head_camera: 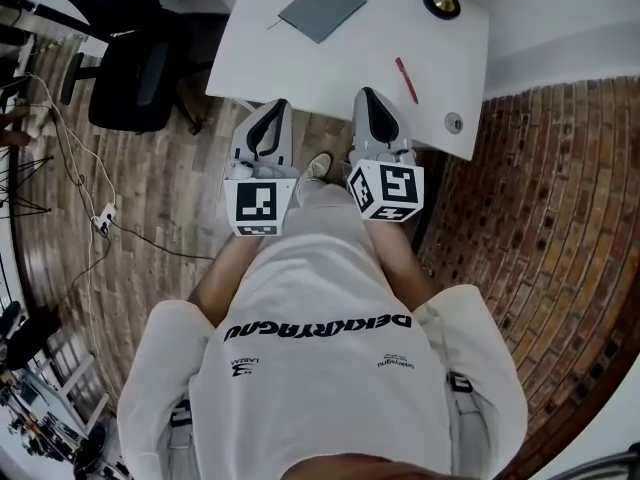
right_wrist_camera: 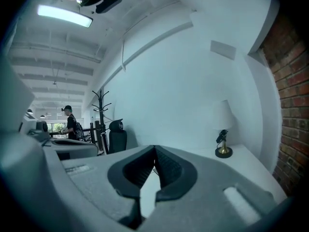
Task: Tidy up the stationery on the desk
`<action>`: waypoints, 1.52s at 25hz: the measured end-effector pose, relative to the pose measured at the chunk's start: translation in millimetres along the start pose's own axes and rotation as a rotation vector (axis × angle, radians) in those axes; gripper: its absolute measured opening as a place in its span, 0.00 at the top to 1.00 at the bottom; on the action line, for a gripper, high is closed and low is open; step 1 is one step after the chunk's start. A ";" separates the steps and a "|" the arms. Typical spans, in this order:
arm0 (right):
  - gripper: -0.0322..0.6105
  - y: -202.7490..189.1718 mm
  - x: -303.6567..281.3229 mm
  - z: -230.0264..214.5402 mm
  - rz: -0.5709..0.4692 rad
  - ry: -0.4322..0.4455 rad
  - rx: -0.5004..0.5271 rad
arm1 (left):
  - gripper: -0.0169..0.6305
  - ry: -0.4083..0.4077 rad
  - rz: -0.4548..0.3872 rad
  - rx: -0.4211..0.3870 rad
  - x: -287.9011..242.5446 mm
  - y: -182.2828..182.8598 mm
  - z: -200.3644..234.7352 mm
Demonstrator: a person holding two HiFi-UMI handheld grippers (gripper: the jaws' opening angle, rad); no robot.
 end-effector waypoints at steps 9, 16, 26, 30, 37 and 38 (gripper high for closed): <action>0.95 -4.0 -91.0 -27.3 0.078 -0.015 -0.052 | 0.98 -0.047 0.085 0.006 -93.2 -1.2 36.8; 0.95 -10.3 -119.2 -44.6 0.125 -0.055 -0.082 | 0.98 -0.087 0.159 -0.006 -137.1 -7.2 47.3; 0.95 -22.9 -173.9 -62.3 0.206 -0.172 -0.139 | 0.98 -0.202 0.258 -0.010 -216.6 -15.4 85.7; 0.95 -34.6 -200.2 -69.8 0.235 -0.206 -0.169 | 0.98 -0.236 0.300 -0.014 -251.8 -26.1 101.5; 0.94 -62.3 -236.1 -85.8 0.292 -0.243 -0.230 | 0.95 -0.243 0.346 0.013 -300.8 -45.4 122.8; 0.93 -65.8 -241.0 -87.7 0.300 -0.246 -0.237 | 0.93 -0.248 0.355 0.024 -307.3 -47.5 124.2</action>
Point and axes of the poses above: the fingertips, and each gripper's own axes: x backward along the fingers, z to its left, y out of its top, the point moved 5 cm from there along x, backward along the fingers, and after that the axes turned 5 degrees about z, right-handed, at the moved point
